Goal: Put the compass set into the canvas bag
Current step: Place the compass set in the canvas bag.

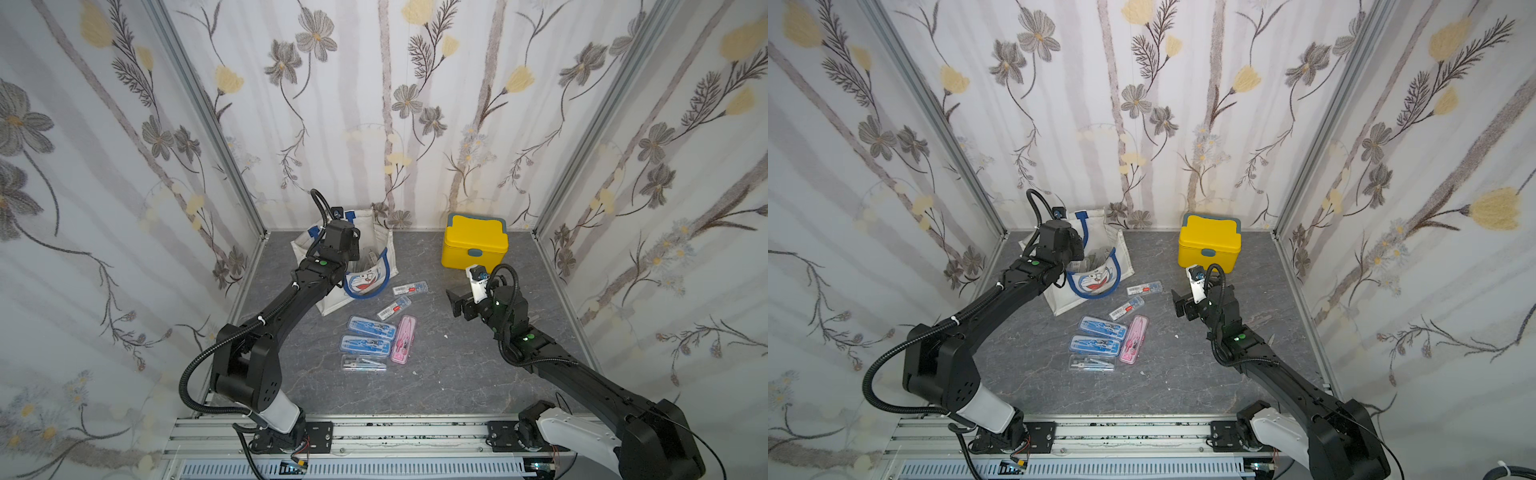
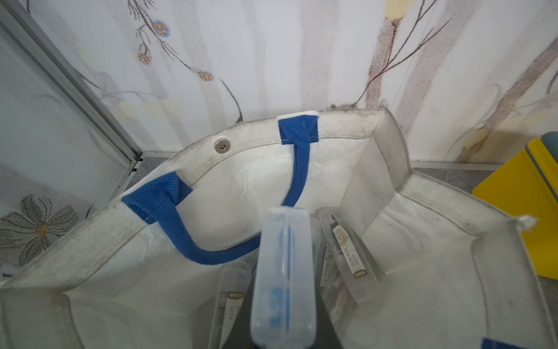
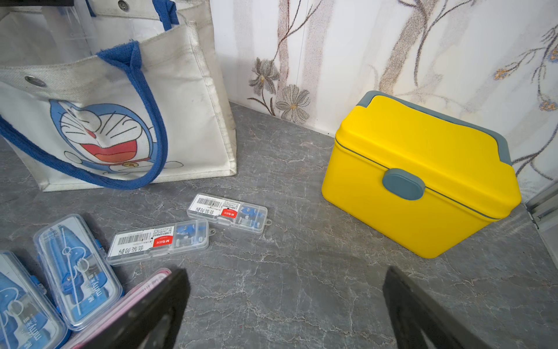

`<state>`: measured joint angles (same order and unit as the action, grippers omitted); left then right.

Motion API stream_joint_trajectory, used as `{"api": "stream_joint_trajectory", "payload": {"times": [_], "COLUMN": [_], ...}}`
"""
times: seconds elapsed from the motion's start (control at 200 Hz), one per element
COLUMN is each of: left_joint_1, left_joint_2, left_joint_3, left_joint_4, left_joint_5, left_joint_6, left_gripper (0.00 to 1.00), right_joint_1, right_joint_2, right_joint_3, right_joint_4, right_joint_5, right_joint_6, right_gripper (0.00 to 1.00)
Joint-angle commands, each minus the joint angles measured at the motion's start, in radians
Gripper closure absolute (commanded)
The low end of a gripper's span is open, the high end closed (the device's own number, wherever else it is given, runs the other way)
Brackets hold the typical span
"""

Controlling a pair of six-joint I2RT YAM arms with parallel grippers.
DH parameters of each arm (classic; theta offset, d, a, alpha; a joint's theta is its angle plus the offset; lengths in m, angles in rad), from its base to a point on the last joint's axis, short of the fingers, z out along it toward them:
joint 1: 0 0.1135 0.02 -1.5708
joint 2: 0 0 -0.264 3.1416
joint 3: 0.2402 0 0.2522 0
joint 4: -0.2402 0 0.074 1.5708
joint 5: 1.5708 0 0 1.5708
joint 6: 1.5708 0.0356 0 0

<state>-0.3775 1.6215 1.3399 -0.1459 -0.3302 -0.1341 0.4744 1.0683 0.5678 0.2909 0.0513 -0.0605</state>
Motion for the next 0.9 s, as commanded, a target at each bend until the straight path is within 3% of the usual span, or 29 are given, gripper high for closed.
{"api": "stream_joint_trajectory", "payload": {"times": [0.0,0.325,0.62,0.724,0.894], "left_joint_1": [0.006,0.009,0.008,0.006,0.005], "left_joint_2": [0.054,0.234,0.252,0.238,0.192], "left_joint_3": [0.039,0.137,0.131,0.131,0.120], "left_joint_4": [-0.047,-0.159,-0.139,-0.129,-0.109], "left_joint_5": [-0.012,-0.035,0.011,0.040,0.080], "left_joint_6": [0.004,-0.004,-0.032,-0.037,-0.045], "left_gripper": [0.92,0.91,0.80,0.69,0.40], "right_joint_1": [-0.002,-0.007,-0.009,-0.010,-0.010], "right_joint_2": [-0.013,-0.004,-0.013,-0.016,-0.001], "right_joint_3": [-0.013,-0.025,-0.035,-0.043,-0.041], "right_joint_4": [0.013,0.020,0.013,0.016,0.023], "right_joint_5": [0.007,0.015,0.022,0.027,0.030], "right_joint_6": [0.012,0.025,0.036,0.038,0.052], "right_gripper": [0.00,0.00,0.01,0.01,0.01]}}
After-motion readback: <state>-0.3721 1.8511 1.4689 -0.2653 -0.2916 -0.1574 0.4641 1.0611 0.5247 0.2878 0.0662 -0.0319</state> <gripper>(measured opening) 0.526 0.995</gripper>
